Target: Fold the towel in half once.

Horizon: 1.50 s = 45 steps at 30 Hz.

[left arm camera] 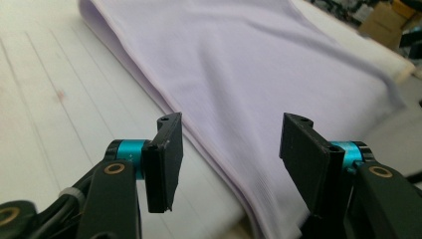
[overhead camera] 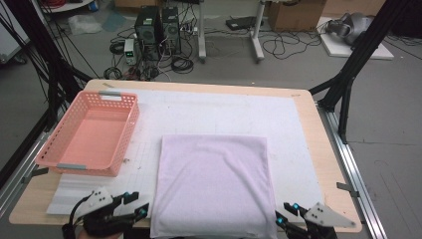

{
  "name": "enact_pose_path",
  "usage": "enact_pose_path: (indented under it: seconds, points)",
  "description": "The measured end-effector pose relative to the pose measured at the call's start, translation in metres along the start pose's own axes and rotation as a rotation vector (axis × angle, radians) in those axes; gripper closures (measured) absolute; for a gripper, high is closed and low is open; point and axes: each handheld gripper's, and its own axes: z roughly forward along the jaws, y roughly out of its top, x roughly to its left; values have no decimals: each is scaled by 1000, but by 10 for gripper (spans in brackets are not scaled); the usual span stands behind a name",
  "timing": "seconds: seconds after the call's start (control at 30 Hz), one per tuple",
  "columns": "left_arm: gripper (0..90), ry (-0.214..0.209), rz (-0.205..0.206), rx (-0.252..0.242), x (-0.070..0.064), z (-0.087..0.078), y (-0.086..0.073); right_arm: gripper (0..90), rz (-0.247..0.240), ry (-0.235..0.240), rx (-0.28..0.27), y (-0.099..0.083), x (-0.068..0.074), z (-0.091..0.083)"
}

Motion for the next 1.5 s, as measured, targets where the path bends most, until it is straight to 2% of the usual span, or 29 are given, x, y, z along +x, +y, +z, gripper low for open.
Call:
enact_pose_path:
  seconds: [0.07,0.17,0.33,0.47,0.53,0.57,0.6,0.7,0.73,0.77,0.8,0.83,0.9,0.97,1.03,1.07,1.13,1.2,1.27,1.3,1.33,1.37,1.43,1.47,1.5]
  points:
    - [430,19,-6,-5,6,11,8,583,26,-27,-9,8,-9,14]
    - [429,40,-31,-7,15,26,16,623,34,-68,-9,20,-23,34]
    - [429,52,-38,9,26,46,27,680,72,-84,11,35,-47,71]
    - [426,61,-55,12,42,62,40,717,93,-73,56,46,-57,103]
    - [425,64,-62,15,50,70,45,740,99,-95,79,50,-62,117]
    - [424,64,-66,20,55,74,48,791,98,-106,96,51,-64,123]
    - [424,66,-66,24,58,79,50,836,84,-119,113,52,-66,127]
    - [421,86,-75,21,70,91,58,842,62,-169,145,58,-71,128]
    - [408,94,-77,14,73,95,60,812,66,-183,161,59,-72,126]
    - [404,98,-82,6,77,100,62,731,88,-176,174,60,-74,126]
    - [402,105,-83,10,80,106,65,609,98,-188,173,61,-76,125]
    - [397,113,-73,20,83,112,67,577,108,-201,156,63,-78,124]
    - [396,122,-73,17,88,124,73,532,131,-182,93,66,-84,123]
    - [396,127,-84,19,95,135,80,481,136,-176,55,71,-91,126]
    - [395,142,-79,36,100,147,86,455,156,-142,39,77,-98,132]
    - [398,151,-77,54,102,153,88,441,151,-138,42,79,-102,137]
    - [403,163,-79,56,106,162,89,431,134,-132,63,85,-109,149]
    - [408,169,-73,108,109,171,88,421,131,-129,78,92,-114,159]
    - [413,179,-72,131,111,177,86,409,119,-128,104,97,-119,170]
    - [435,179,-66,124,112,177,87,413,106,-130,124,100,-119,175]
    - [507,166,-58,134,112,177,87,424,90,-125,139,101,-120,180]
    - [583,172,-45,141,111,178,87,441,77,-119,152,102,-120,185]
    - [742,151,-14,156,109,180,87,470,75,-107,176,101,-122,192]
    - [810,146,1,159,108,181,87,494,93,-99,168,100,-124,192]
    - [832,146,5,160,108,181,87,529,97,-91,164,99,-127,191]
